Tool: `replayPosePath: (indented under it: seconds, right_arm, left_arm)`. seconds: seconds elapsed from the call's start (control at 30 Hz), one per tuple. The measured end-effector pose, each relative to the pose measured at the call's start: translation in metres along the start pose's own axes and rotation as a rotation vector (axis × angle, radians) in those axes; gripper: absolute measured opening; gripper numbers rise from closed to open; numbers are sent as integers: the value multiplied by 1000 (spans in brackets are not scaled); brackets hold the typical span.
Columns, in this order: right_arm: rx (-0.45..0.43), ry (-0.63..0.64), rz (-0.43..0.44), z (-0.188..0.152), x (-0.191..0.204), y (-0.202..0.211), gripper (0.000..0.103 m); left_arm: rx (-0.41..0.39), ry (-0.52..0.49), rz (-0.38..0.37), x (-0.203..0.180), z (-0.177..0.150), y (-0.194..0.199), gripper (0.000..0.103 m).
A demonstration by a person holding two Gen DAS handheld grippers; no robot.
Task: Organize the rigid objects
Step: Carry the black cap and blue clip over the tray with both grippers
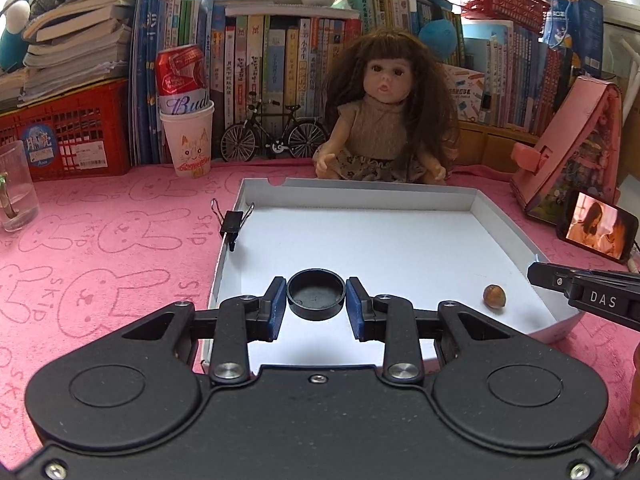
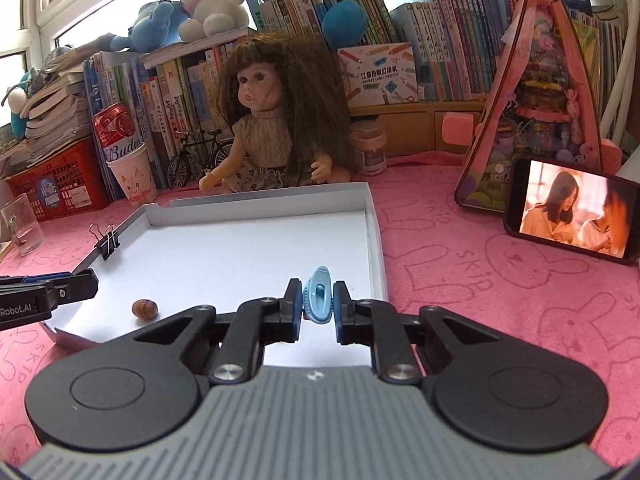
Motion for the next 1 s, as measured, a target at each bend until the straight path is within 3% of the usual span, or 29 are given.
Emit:
replayPosePath:
  seconds: [1.0]
  right_arm:
    - [73, 19, -27, -16, 4, -26, 20]
  left_arm:
    - [77, 10, 35, 3, -24, -38, 30]
Point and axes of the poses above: each gripper's, at about its wrist camera, not at the fingertips, and y roughly against the way its jaws point, x to its left, z to its top, the point moved 10 cm from there along -y, roughly the way its jaws point, and after that the axes turned 15 degrees about -x, right-handed, at the moved point
